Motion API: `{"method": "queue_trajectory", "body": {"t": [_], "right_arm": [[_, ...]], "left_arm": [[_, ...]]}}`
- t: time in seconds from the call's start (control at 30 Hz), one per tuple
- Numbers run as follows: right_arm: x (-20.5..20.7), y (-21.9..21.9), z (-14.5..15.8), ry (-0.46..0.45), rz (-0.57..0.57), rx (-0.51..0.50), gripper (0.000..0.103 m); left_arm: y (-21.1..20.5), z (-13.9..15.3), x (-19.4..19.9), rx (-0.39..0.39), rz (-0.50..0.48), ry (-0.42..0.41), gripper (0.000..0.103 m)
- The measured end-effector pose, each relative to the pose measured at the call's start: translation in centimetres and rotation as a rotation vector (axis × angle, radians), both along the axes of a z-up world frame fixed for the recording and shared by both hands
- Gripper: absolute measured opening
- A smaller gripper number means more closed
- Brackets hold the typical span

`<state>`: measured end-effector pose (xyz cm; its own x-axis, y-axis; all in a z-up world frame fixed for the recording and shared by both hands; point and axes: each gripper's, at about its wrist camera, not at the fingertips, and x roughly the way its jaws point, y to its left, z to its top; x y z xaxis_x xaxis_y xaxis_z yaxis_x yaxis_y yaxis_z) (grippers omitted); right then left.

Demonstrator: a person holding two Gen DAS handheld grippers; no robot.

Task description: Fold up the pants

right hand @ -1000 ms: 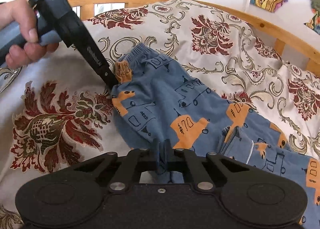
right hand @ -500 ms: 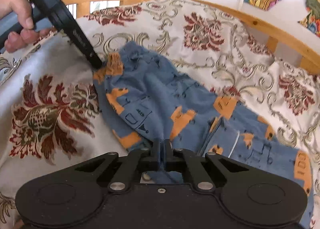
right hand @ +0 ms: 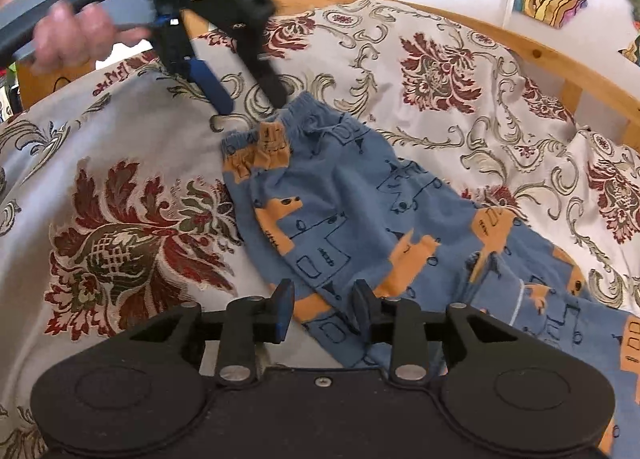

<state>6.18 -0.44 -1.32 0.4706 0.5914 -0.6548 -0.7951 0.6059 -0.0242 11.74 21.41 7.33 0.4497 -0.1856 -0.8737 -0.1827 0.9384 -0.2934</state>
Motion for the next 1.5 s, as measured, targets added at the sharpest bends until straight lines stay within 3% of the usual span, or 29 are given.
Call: {"method": "queue_trajectory", "body": {"t": [0.1,0.17,0.23,0.27,0.3,0.33,0.37,0.5,0.63,0.8,0.9,0.97,1.03,1.17,1.27,1.33,1.5], "right_arm": [[-0.2,0.1,-0.1,0.005,0.002,0.005,0.037],[-0.2,0.2,-0.1,0.004,-0.009,0.013,0.037],[-0.1,0.1,0.1,-0.004,-0.026,0.031,0.037],[0.0,0.2,0.2,-0.011,-0.043,0.037,0.038],[0.2,0.2,0.1,-0.009,-0.057,0.039,0.04],[0.5,0.4,-0.1,0.004,-0.06,0.031,0.044],[0.8,0.7,-0.5,0.028,-0.053,0.012,0.044],[1.8,1.2,-1.2,0.12,-0.011,-0.016,0.054],[1.7,1.5,-1.4,0.129,0.028,-0.027,0.066],[1.5,-0.9,0.0,0.137,-0.009,0.075,0.066],[1.9,-2.3,1.1,0.104,-0.084,0.128,0.064],[2.4,-2.3,1.3,0.066,-0.127,0.121,0.053],[2.9,-1.6,0.9,0.039,-0.119,0.075,0.052],[3.6,-1.5,-0.1,0.103,-0.164,0.043,0.045],[3.4,-1.4,-0.6,0.102,-0.172,0.01,0.044],[3.4,-1.0,-1.2,0.148,-0.142,0.009,0.045],[3.0,-2.7,0.2,0.15,-0.144,0.118,0.052]], "left_arm": [[0.1,-0.7,1.8,-0.008,0.046,0.059,0.084],[-0.4,-2.0,3.4,0.064,0.056,0.148,0.081],[-0.9,-2.7,4.4,0.107,0.041,0.177,0.081],[-1.2,-2.8,4.5,0.128,0.031,0.18,0.073],[-1.6,-2.7,4.6,0.158,0.017,0.179,0.043],[-1.8,-2.8,4.6,0.183,-0.003,0.18,0.023],[-1.6,-3.0,4.4,0.169,-0.005,0.19,0.02],[-0.5,-3.2,3.4,0.122,0.032,0.162,0.016],[-0.6,-1.9,2.4,0.182,-0.015,0.127,0.015],[1.6,-2.1,1.7,0.078,0.054,0.12,0.015],[1.3,-1.8,1.4,0.089,0.026,0.109,0.015],[1.1,-1.3,1.2,0.095,0.004,0.099,0.015],[1.1,-1.0,1.1,0.092,-0.006,0.095,0.016],[2.0,-0.9,1.2,0.033,0.004,0.109,0.015],[2.7,-0.9,1.1,-0.002,0.014,0.11,0.015],[2.4,-0.9,1.1,0.004,0.0,0.103,0.015],[1.1,0.7,1.0,-0.045,-0.021,0.011,0.015]]}}
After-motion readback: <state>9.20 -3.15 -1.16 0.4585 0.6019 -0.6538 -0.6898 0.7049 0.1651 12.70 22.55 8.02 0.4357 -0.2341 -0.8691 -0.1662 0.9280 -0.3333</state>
